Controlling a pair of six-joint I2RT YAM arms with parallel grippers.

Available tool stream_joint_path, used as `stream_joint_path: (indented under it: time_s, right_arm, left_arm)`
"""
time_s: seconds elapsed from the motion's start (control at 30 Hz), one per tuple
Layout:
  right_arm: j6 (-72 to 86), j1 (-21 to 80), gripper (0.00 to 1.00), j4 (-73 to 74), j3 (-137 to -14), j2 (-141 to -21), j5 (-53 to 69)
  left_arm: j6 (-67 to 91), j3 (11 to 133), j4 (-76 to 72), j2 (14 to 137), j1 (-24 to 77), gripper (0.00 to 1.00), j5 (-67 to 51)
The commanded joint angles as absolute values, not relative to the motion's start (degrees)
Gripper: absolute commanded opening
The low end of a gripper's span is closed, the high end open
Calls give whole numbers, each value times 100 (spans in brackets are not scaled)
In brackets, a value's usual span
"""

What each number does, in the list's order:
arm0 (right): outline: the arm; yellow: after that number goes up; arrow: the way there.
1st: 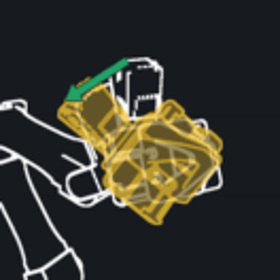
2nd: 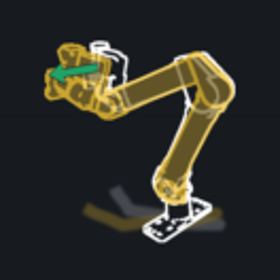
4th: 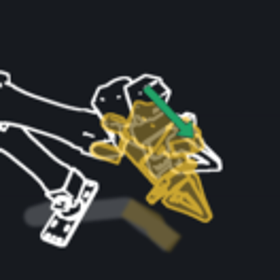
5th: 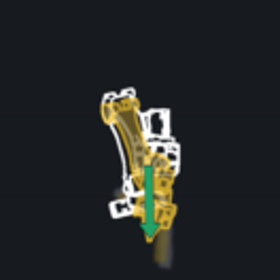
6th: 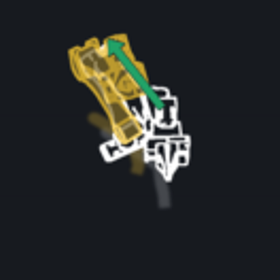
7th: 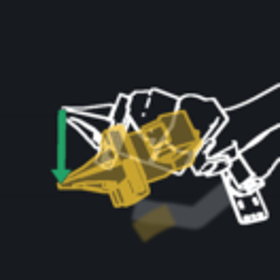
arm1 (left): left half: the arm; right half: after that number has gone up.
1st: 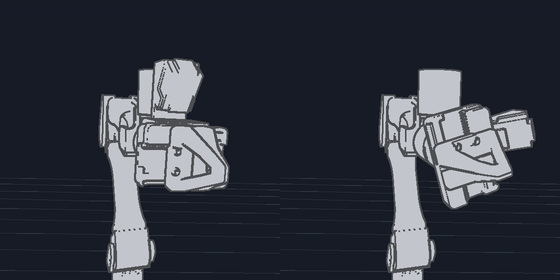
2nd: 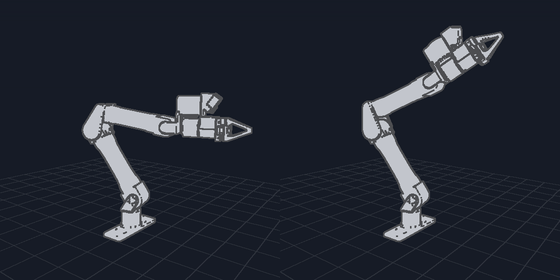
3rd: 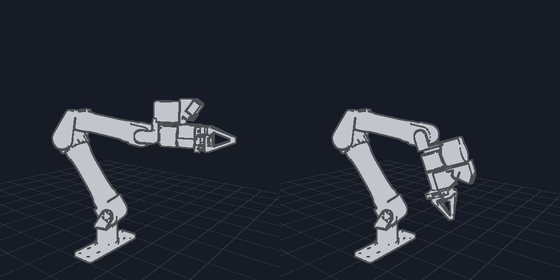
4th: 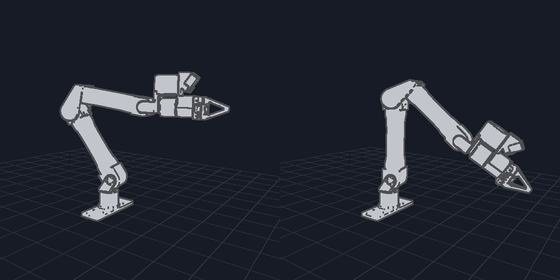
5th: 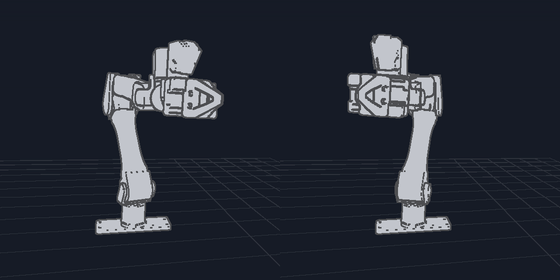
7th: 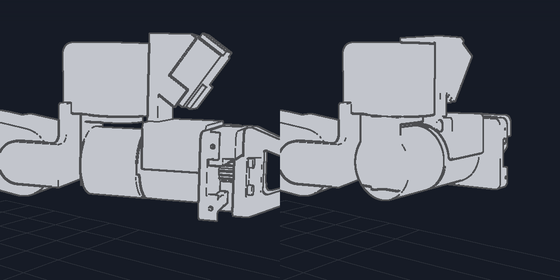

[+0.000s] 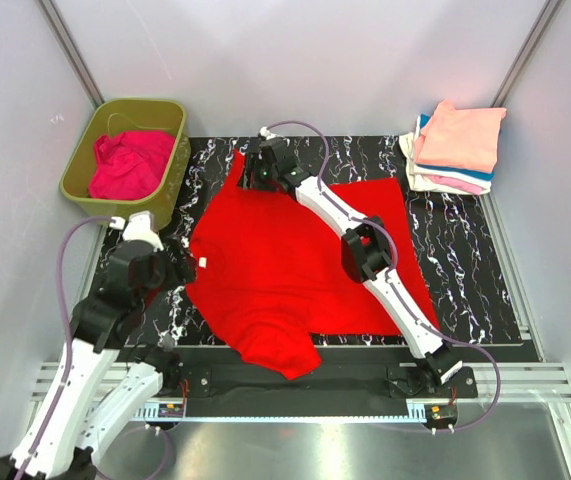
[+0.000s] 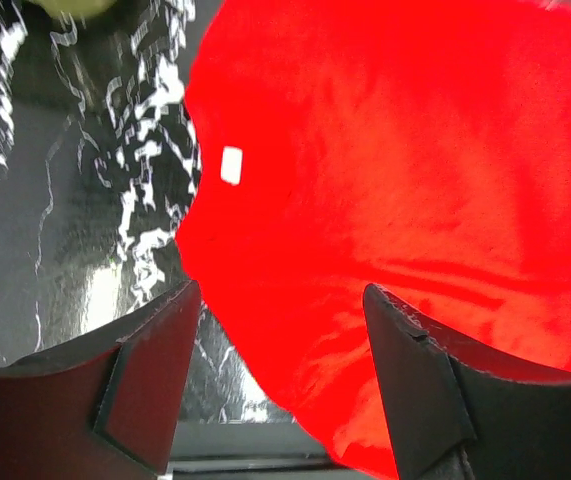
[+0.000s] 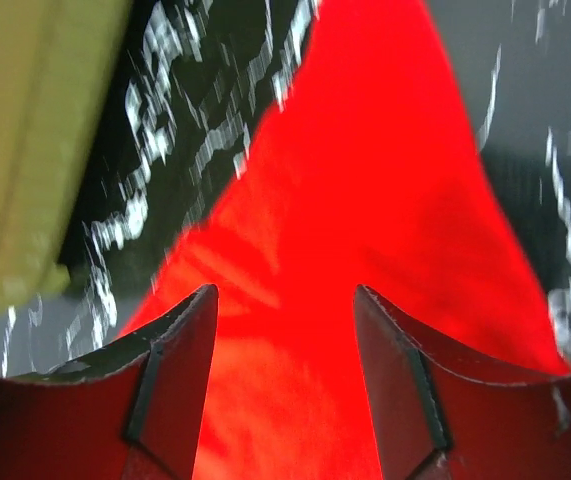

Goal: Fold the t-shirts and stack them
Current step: Flatten the tshirt out

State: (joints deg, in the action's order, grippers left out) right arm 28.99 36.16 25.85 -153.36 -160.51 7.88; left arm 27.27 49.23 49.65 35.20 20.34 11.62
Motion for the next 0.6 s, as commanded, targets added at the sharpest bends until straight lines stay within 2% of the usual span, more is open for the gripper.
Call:
stream_joint_path:
  time_s: [0.0,0.13,0.27,0.37,0.5,0.57]
  right_arm:
    - [2997,3586,64,1477,-16039,-16408,405]
    - [3085,3630,66,265,-15619,-16497,194]
    - [3041,3718,66,53,-16066,-16935,-165]
    - [3382,3657,64,228,-16032,-16998,-325]
    - [3585,3656,67,1121,-16058,-16876,-649]
    - [4206,3525,67,1388,-15726,-16674,-389]
  left_arm:
    - [2733,4913,4685,3138,2022,71,1319]
    - [2707,4913,4658,3155,1873,67,1231]
    - [2672,4896,4614,3226,1732,65,1064]
    - [2646,4887,4597,3243,1635,65,1011]
    - [2628,4869,4544,3252,1495,64,914]
    - [2619,4869,4544,3278,1477,64,897]
